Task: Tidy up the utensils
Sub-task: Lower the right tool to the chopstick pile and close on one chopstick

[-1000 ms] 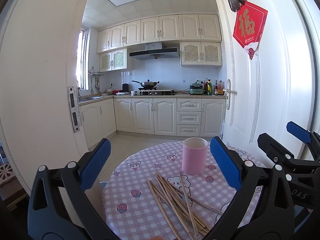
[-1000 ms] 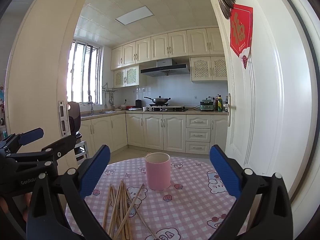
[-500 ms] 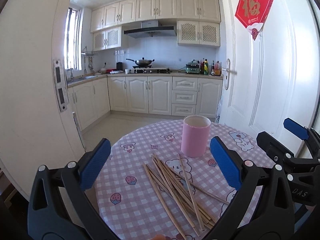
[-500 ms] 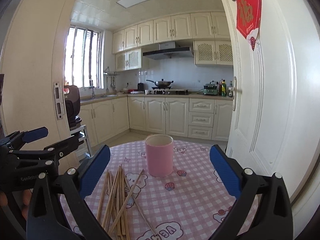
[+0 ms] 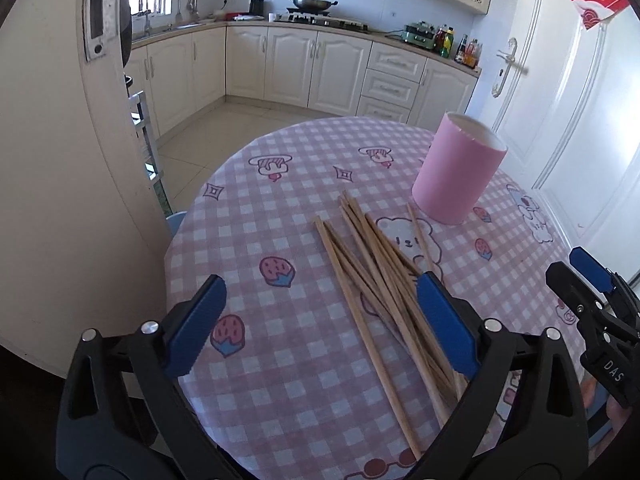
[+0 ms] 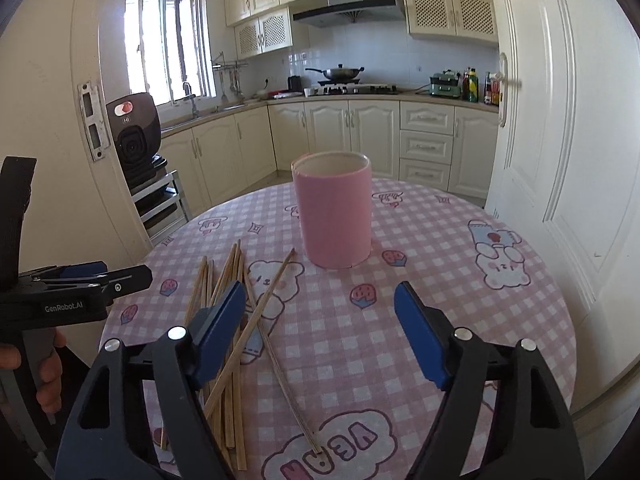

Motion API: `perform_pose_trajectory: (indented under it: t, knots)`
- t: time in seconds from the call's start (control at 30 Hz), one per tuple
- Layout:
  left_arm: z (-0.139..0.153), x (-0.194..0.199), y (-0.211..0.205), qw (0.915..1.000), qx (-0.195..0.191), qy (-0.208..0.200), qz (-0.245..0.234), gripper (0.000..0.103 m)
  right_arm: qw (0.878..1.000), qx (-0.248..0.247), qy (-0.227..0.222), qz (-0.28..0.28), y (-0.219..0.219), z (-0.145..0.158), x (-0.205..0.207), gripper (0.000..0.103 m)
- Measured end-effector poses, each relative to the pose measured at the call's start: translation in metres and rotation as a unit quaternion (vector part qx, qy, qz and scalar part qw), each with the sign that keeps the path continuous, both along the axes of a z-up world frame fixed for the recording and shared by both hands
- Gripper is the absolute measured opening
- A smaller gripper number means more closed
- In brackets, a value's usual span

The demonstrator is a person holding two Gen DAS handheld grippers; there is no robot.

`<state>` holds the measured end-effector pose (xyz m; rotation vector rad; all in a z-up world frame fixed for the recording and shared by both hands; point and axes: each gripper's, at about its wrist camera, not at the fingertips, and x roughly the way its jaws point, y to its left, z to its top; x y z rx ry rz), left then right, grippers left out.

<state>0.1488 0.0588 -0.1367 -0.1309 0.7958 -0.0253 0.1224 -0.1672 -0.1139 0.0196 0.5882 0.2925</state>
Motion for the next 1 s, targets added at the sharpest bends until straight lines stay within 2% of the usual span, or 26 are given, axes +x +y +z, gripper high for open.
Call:
perform_pose_trajectory:
  t: [0.1,0.2,0.3,0.5,0.6,0.67,0.83,1.0]
  knots:
    - [-0.014,0.019,0.002,0.9992,-0.001,0.039,0.003,0.08,1.0,0.002,0.024,0.009,0.001,-0.007,0.009,0.064]
    - [-0.024,0.034,0.001,0.9982,-0.002,0.06,0.008,0.068,0.999,0.001,0.047,0.023,0.004,-0.013,0.022,0.055]
    - [-0.034,0.046,0.004,0.9968,-0.005,0.08,0.01,0.058,0.998,-0.005,0.062,0.03,0.007,-0.019,0.037,0.05]
    - [-0.04,0.06,0.007,0.9957,-0.016,0.089,0.021,0.057,0.995,-0.025,0.083,0.038,0.02,-0.024,0.06,0.047]
    - [-0.041,0.068,0.004,0.9952,0.006,0.095,0.023,0.057,0.994,-0.02,0.1,0.051,0.027,-0.028,0.073,0.043]
    - [-0.043,0.072,0.003,0.9948,0.0,0.1,0.018,0.057,0.992,-0.016,0.113,0.061,0.033,-0.031,0.081,0.042]
    - [-0.046,0.073,0.008,0.9947,0.018,0.098,0.025,0.058,0.985,0.0,0.152,0.082,0.042,-0.036,0.101,0.04]
    - [-0.047,0.075,0.007,0.9947,0.027,0.098,0.017,0.058,0.984,-0.02,0.16,0.077,0.05,-0.038,0.112,0.033]
